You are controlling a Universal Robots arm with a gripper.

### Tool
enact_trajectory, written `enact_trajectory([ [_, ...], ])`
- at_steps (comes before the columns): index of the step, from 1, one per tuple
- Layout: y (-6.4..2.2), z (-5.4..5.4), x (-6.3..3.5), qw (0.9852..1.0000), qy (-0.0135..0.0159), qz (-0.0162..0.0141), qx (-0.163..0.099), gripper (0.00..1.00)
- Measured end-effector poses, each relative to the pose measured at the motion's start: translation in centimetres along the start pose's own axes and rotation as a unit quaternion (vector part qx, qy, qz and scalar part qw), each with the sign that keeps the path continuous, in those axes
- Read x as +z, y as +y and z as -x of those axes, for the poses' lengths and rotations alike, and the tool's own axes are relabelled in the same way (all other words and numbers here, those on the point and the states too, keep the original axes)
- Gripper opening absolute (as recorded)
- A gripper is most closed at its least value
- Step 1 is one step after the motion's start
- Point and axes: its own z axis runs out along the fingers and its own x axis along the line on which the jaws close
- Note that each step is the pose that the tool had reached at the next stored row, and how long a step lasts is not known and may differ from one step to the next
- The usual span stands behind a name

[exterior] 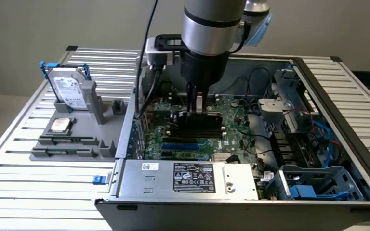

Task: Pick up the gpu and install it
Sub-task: 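Insert the gpu into the slot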

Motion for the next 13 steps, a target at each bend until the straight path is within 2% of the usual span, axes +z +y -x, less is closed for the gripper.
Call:
enact_trajectory([
  [9,0.33,-0.2,1.44,0.9998,-0.0002,-0.0016,0.021,0.26],
  [13,0.33,-0.4,1.62,0.9997,0.0019,-0.0001,0.023,0.26],
])
